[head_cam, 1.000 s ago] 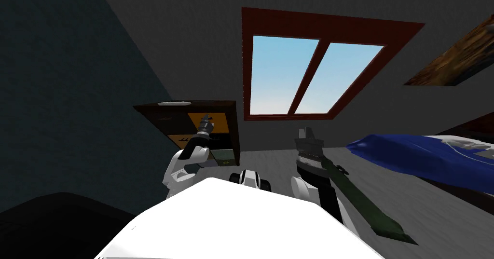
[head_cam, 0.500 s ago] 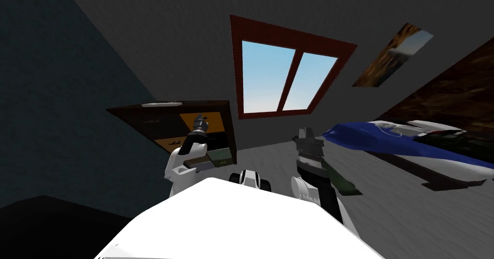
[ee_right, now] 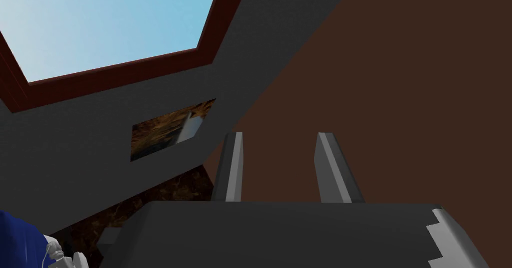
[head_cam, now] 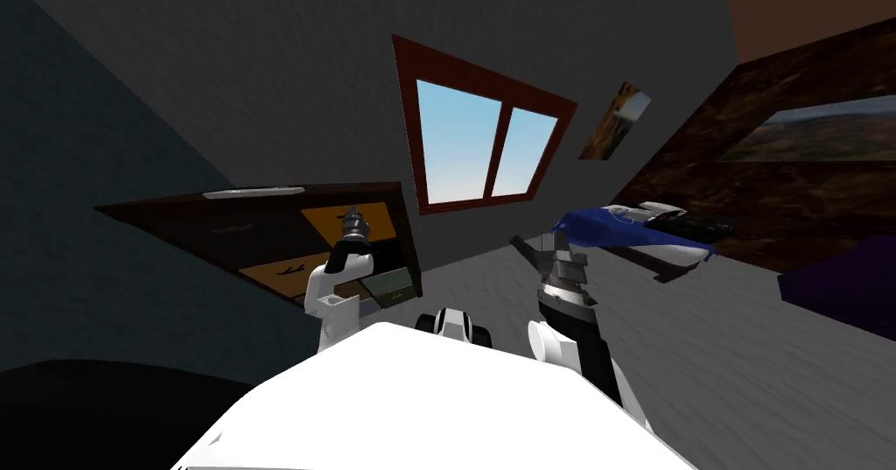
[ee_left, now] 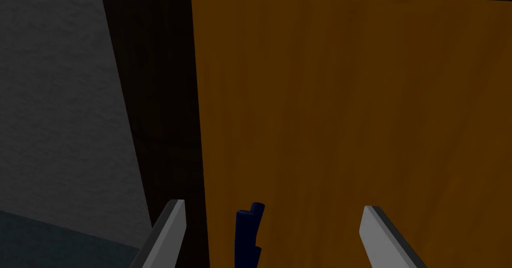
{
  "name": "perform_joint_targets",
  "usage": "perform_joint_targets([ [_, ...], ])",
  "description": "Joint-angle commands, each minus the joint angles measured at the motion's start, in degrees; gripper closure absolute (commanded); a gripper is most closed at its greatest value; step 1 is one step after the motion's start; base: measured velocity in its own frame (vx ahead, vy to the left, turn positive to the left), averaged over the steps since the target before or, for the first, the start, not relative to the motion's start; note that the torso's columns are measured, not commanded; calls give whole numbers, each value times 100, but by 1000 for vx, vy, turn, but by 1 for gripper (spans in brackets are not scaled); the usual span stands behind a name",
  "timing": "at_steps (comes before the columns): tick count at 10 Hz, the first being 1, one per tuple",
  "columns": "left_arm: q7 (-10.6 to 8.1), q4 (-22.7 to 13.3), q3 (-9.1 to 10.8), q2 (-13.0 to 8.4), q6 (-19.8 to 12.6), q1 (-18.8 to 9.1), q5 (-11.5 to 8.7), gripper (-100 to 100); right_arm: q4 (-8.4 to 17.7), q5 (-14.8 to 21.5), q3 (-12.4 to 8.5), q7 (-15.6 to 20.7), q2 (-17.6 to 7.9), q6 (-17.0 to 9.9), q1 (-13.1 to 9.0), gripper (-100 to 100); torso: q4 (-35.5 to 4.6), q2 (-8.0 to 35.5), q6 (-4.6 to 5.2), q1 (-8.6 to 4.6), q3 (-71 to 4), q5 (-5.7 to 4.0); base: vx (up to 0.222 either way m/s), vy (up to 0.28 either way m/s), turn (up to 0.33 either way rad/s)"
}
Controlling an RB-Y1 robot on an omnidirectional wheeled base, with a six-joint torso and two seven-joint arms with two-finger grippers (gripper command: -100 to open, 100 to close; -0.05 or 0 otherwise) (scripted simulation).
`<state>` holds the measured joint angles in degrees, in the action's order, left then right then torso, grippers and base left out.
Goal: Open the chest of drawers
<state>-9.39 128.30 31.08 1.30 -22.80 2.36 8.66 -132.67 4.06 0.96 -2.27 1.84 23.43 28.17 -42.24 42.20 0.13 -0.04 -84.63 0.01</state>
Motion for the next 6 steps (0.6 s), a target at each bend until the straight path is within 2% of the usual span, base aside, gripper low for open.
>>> perform_joint_targets([
  [1, 12, -102, 158, 7, -26, -161, 41, -100, 0, 0, -1, 0, 0, 0, 2, 0, 0, -10, -5, 6, -5, -1, -41, -2, -15],
  [2, -14, 75, -86, -64, 24, 67, -51, 100, 0, 0, -1, 0, 0, 0, 3, 0, 3, -21, -13, 9, -11, 1, 99, 13, 365],
  [3, -14, 75, -86, -64, 24, 67, -51, 100, -1, 0, -3, 0, -1, 1, 6, 0, 10, -47, -21, 14, -26, 1, 111, -6, 289],
  [4, -49, 241, -336, -166, 103, 321, -157, 100, -1, 0, -2, 0, 0, 1, 5, 0, 6, -40, -10, 16, -25, 6, 117, -6, 388],
  [5, -49, 241, -396, -166, 103, 332, -157, 100, -1, 0, -3, 0, -1, 1, 6, 0, 3, -31, -15, 22, -16, 7, 111, -7, 242],
  [6, -84, 406, -624, -269, 182, 597, -263, 100, -1, 0, -2, 0, -1, 1, 5, 0, 2, -13, -5, 24, -8, 7, 117, 8, 303],
])
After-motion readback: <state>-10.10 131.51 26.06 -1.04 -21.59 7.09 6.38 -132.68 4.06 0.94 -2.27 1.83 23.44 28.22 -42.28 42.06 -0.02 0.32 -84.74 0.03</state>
